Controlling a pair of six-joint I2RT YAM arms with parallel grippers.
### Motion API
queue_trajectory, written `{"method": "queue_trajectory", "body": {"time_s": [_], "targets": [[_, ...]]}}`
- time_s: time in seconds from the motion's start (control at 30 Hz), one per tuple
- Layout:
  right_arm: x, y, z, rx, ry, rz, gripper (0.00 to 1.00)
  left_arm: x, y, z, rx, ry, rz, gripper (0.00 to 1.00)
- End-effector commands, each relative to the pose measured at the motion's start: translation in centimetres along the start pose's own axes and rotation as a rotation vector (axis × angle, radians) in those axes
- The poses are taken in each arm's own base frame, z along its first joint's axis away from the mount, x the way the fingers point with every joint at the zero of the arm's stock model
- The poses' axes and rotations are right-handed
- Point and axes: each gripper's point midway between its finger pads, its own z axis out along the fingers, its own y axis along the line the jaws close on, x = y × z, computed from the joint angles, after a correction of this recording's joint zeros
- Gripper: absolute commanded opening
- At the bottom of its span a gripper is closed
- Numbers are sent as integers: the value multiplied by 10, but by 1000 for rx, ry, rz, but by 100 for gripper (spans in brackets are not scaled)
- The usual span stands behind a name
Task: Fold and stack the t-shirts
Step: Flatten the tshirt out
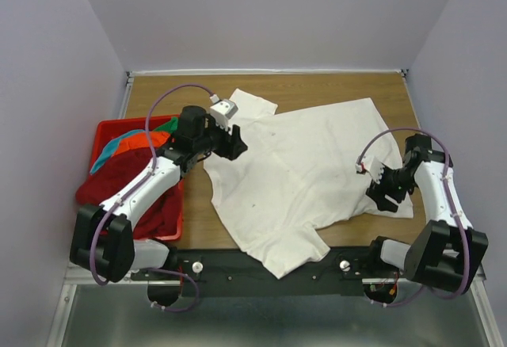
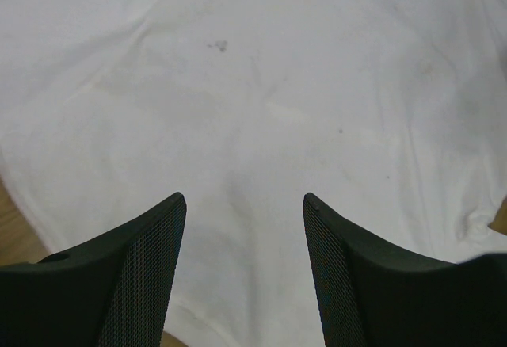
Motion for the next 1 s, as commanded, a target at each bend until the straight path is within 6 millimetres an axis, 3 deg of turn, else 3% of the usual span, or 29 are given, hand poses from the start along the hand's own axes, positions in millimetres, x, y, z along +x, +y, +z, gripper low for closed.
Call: {"method": "queue_trajectory", "body": {"time_s": [0.0, 0.2, 0.3, 0.47, 0.57, 0.7, 0.97], "targets": [[5, 23, -4, -65, 7, -178, 75, 16, -53, 12, 156, 53, 95, 69], [29, 22, 6, -67, 114, -147, 72, 51, -112, 24, 310, 157, 150, 69], [28, 18, 7, -44, 109, -129, 71, 69, -122, 28, 331, 210, 154, 69], [33, 14, 18, -46, 121, -80, 69, 104, -158, 33, 430, 319, 177, 69], [39, 14, 26, -43, 140, -60, 69, 122, -165, 36, 430, 376, 189, 69], [35, 15, 32, -40, 108, -29, 68, 151, -159, 47, 387, 475, 183, 68], [46, 9, 46, -11, 144, -19, 65, 185, -157, 51, 375, 585, 162, 68]]}}
